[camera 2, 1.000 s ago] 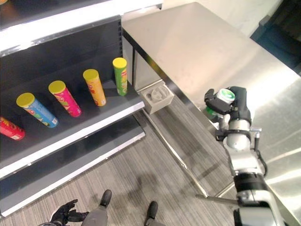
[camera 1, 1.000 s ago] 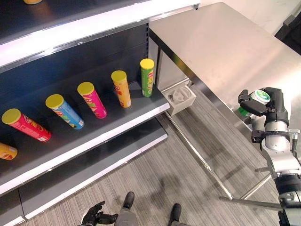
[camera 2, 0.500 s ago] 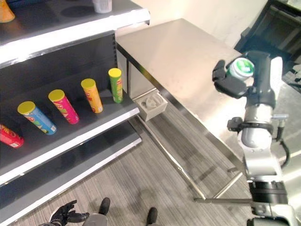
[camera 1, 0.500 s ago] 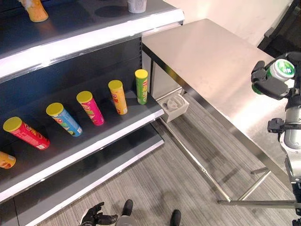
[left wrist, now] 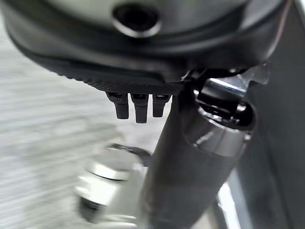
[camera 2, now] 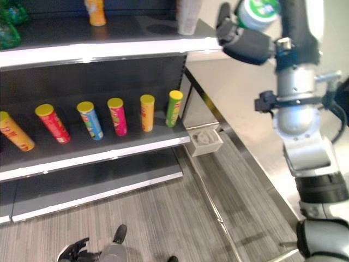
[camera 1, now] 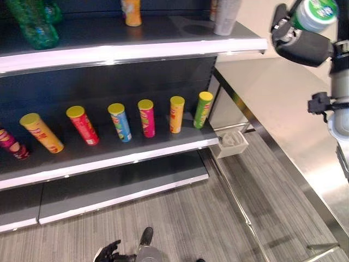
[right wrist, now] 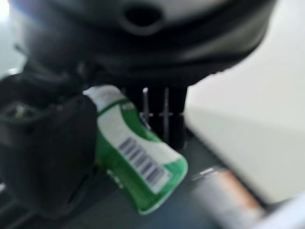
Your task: Put the goods on the table back onto the shelves and tidy them up.
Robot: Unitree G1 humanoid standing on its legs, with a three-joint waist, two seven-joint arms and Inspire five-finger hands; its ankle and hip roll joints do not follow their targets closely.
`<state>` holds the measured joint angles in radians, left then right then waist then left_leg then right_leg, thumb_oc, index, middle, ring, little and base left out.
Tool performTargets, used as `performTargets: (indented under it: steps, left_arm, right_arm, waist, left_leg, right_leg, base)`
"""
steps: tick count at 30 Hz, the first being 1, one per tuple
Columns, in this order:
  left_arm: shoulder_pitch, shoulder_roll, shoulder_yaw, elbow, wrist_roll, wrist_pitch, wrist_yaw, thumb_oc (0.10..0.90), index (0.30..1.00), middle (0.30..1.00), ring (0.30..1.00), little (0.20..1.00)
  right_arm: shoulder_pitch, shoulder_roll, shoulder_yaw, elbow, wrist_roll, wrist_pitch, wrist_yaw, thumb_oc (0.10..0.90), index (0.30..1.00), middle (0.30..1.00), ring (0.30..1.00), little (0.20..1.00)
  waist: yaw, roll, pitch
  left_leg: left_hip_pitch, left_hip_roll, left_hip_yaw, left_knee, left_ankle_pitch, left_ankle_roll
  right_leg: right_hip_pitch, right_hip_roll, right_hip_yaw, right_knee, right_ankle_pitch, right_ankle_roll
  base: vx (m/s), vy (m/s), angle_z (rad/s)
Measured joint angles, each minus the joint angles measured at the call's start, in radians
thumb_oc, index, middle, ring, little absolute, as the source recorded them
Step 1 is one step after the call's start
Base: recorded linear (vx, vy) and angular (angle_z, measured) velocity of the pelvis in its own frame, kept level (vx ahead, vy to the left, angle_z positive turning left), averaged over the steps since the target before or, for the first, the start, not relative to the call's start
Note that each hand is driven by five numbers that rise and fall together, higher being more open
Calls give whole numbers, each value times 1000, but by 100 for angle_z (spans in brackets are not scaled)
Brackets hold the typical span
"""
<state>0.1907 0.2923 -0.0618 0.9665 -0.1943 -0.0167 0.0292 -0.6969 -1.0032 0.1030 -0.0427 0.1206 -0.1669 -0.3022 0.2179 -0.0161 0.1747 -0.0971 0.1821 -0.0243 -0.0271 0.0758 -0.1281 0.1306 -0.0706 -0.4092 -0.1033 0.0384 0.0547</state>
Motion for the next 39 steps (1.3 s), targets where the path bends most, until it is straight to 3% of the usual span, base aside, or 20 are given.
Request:
performTargets:
  steps: [1,2,5,8,15,26,35,39]
  left_arm:
    - [22,0,-2,13,1,2,1,800,900,900,900,900]
    - [46,3,-3,16,1,3,3,800,900,900,900,900]
    - [27,8,-2,3,1,0,4,800,900,900,900,900]
    - [-22,10,-4,-12,1,-3,4,800,900,900,900,900]
    - [-28,10,-3,6,0,-7,5,800,900,900,900,900]
    - [-3,13,-3,14,-11,-1,18,800,900,900,900,900]
    - [-10,15,-3,11,-42,-3,26,800,900,900,900,900]
    - [-15,20,-3,-4,-80,-5,27,800,900,900,900,900]
  right_arm:
    - [0,2,6,-17,1,-2,3,400,300,300,300,300]
    - [-1,6,11,-22,7,-3,12,400,300,300,300,300]
    - [-44,49,26,-11,41,0,15,400,300,300,300,300]
    - [-84,51,62,3,57,4,17,400,300,300,300,300]
    - [-156,118,135,98,87,23,29,400,300,300,300,300]
    - [-232,205,264,343,141,54,46,400,300,300,300,300]
    - [-341,205,296,470,193,79,51,400,300,300,300,300]
    - [-344,197,298,471,226,82,51,400,300,300,300,300]
  waist:
    - [5,2,0]
    - [12,-13,-3]
    - [20,-50,-22]
    - [43,-71,-24]
    - [99,-90,-18]
    - [127,-103,-13]
    - [137,-105,-12]
    - [136,-119,-4]
  left_leg:
    - [20,-12,18,-12,15,-2]
    - [53,-46,19,-29,46,15]
    - [72,-114,4,-55,84,40]
    - [70,-141,-25,-60,91,51]
    - [68,-148,-45,-61,88,49]
    - [36,-150,-86,-61,94,33]
    - [16,-155,-95,-61,99,38]
    - [6,-154,-96,-61,99,38]
  right_leg:
    - [20,-12,1,0,-3,20]
    - [53,-44,0,0,-10,48]
    - [81,-96,-34,7,-8,84]
    - [97,-116,-54,7,-12,91]
    - [108,-117,-59,7,-27,107]
    - [95,-116,-95,0,-35,109]
    - [83,-115,-109,7,-36,112]
    - [72,-112,-109,7,-37,113]
  base:
    - [121,173,18]
    - [131,166,21]
    - [106,141,43]
    - [69,60,37]
    - [47,46,9]
    - [31,29,11]
    - [6,7,3]
    - [0,0,0]
